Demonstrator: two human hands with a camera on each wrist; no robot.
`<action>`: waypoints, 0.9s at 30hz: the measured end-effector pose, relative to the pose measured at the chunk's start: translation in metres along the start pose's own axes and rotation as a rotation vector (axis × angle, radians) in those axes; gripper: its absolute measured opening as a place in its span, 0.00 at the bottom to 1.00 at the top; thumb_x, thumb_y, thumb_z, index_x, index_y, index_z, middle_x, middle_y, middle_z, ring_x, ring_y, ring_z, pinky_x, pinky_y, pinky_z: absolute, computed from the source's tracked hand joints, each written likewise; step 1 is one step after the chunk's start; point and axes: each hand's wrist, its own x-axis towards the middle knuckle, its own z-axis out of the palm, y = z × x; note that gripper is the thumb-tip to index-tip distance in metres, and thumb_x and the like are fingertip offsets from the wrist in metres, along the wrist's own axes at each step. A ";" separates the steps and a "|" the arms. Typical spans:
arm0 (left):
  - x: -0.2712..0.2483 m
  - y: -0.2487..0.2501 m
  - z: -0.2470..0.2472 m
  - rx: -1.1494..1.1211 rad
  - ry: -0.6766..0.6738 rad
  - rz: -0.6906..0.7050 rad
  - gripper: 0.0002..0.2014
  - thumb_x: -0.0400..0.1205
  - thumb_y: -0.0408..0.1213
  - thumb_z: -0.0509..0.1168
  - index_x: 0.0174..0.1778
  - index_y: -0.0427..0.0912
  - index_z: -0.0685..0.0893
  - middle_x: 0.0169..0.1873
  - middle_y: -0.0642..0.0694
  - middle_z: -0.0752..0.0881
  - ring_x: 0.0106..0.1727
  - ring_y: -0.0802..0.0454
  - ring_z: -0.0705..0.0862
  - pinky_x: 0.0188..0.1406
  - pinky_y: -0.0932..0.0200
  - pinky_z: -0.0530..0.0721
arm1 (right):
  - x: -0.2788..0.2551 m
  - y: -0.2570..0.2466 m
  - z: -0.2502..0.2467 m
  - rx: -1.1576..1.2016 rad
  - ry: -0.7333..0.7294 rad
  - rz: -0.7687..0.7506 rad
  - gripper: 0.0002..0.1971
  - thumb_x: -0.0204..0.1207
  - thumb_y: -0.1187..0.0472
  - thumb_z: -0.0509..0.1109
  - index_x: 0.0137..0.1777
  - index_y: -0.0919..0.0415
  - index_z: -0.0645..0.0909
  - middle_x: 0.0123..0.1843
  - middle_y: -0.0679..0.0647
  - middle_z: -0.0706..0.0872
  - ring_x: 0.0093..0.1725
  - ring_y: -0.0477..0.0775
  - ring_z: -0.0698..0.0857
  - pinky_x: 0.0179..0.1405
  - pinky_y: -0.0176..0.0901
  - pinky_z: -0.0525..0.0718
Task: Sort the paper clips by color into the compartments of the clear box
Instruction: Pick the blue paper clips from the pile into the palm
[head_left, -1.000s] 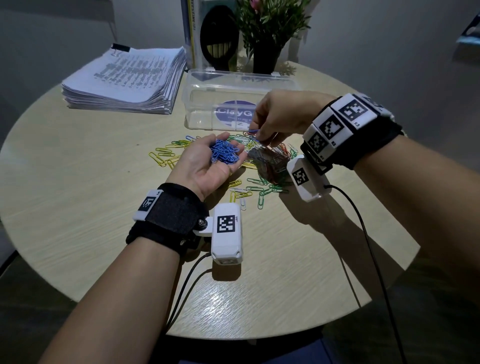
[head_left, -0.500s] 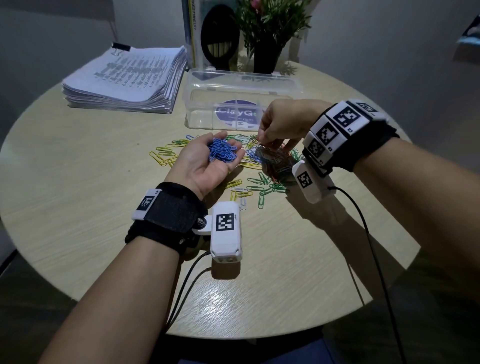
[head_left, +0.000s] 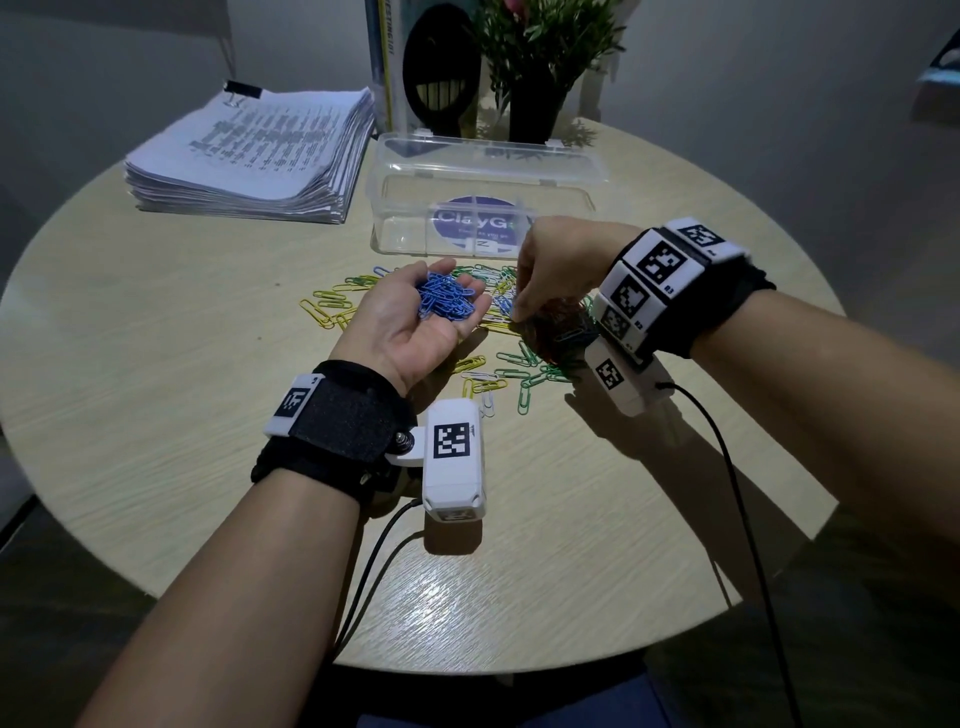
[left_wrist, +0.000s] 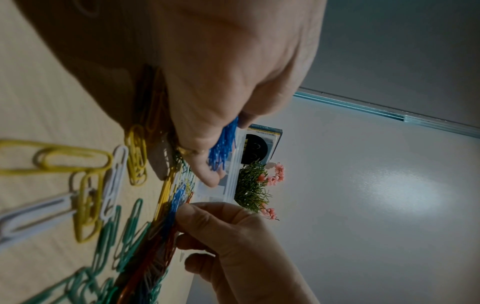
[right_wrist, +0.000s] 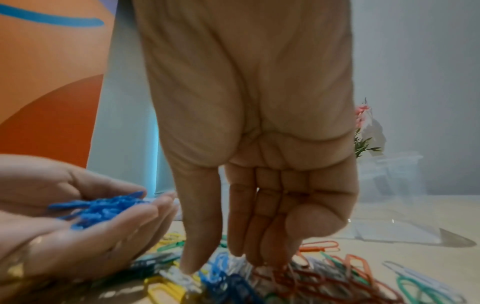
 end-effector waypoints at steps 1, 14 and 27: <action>0.000 0.000 0.000 -0.003 -0.003 0.000 0.16 0.89 0.36 0.47 0.45 0.33 0.77 0.42 0.34 0.78 0.43 0.44 0.80 0.59 0.45 0.77 | 0.001 0.000 0.003 -0.012 -0.007 -0.006 0.15 0.67 0.53 0.80 0.51 0.62 0.90 0.38 0.51 0.86 0.33 0.48 0.81 0.26 0.35 0.75; -0.003 0.000 0.000 0.004 -0.025 0.010 0.15 0.89 0.35 0.48 0.46 0.33 0.77 0.43 0.34 0.78 0.46 0.43 0.80 0.59 0.45 0.78 | 0.006 0.006 0.000 0.094 0.005 0.012 0.05 0.66 0.67 0.77 0.40 0.59 0.86 0.29 0.48 0.81 0.31 0.48 0.77 0.36 0.43 0.80; -0.005 -0.002 0.003 -0.014 -0.039 0.003 0.16 0.89 0.34 0.47 0.48 0.32 0.79 0.48 0.32 0.80 0.49 0.42 0.81 0.61 0.42 0.76 | 0.004 -0.014 -0.017 0.501 0.043 -0.087 0.06 0.74 0.65 0.74 0.49 0.65 0.87 0.41 0.57 0.90 0.38 0.50 0.89 0.37 0.39 0.87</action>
